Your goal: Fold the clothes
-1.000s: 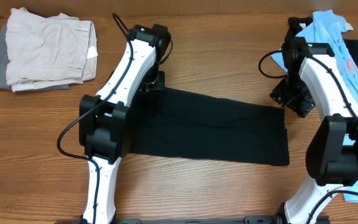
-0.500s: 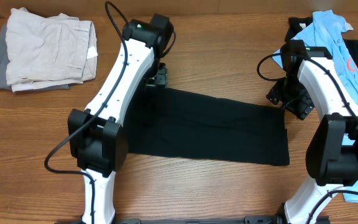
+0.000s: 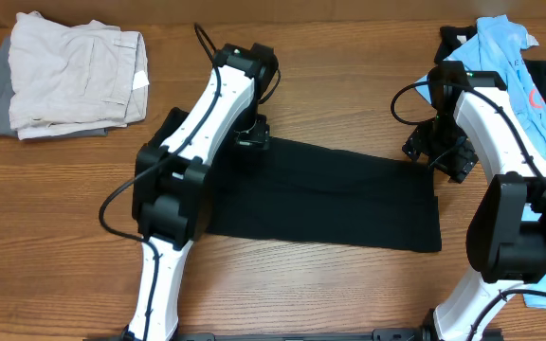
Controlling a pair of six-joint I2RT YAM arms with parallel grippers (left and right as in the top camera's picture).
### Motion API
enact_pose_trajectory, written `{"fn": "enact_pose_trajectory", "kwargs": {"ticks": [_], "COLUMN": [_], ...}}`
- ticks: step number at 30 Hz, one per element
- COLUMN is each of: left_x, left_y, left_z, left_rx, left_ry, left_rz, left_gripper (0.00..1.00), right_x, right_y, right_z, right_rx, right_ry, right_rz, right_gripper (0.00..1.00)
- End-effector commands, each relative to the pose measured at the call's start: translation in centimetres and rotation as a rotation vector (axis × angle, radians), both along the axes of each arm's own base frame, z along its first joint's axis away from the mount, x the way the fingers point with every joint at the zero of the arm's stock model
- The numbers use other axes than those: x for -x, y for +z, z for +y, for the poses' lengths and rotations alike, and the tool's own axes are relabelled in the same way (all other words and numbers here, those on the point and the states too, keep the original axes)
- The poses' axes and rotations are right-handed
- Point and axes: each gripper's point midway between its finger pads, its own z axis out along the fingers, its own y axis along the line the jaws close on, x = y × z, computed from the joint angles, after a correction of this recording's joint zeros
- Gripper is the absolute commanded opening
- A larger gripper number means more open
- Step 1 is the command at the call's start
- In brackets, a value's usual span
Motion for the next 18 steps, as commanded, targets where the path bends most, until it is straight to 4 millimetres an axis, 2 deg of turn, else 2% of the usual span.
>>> {"fn": "enact_pose_trajectory", "kwargs": {"ticks": [1, 6, 9, 11, 13, 14, 15, 18], "left_x": [-0.4, -0.7, -0.9, -0.9, -1.0, -1.1, -1.1, -1.0], "left_y": [-0.5, -0.5, -0.6, -0.6, -0.6, -0.6, -0.6, -0.3], "left_z": [1.9, 2.9, 3.1, 3.1, 3.0, 3.0, 3.0, 3.0], "left_rx": [-0.018, -0.017, -0.017, -0.016, -0.015, -0.013, -0.013, -0.019], "left_ry": [0.037, 0.062, 0.068, 0.068, 0.067, 0.068, 0.070, 0.108], "left_rz": [0.012, 0.012, 0.009, 0.008, 0.005, -0.001, -0.003, -0.007], "left_gripper": [0.77, 0.67, 0.54, 0.43, 0.22, 0.09, 0.04, 0.04], "right_x": [-0.1, -0.3, -0.3, -0.3, -0.3, -0.3, -0.3, -0.1], "right_y": [1.0, 1.0, 1.0, 1.0, 1.0, 1.0, 1.0, 1.0], "right_z": [0.1, 0.1, 0.1, 0.1, 0.1, 0.1, 0.1, 0.1], "right_rx": [-0.008, -0.008, -0.008, -0.008, -0.008, -0.008, -0.008, -0.009], "right_ry": [0.006, 0.006, 0.006, 0.006, 0.006, 0.006, 0.006, 0.005], "right_rz": [-0.034, -0.043, -0.042, -0.042, -0.042, -0.042, -0.042, -0.033], "right_gripper": [0.84, 0.84, 0.83, 0.83, 0.83, 0.83, 0.83, 0.82]}}
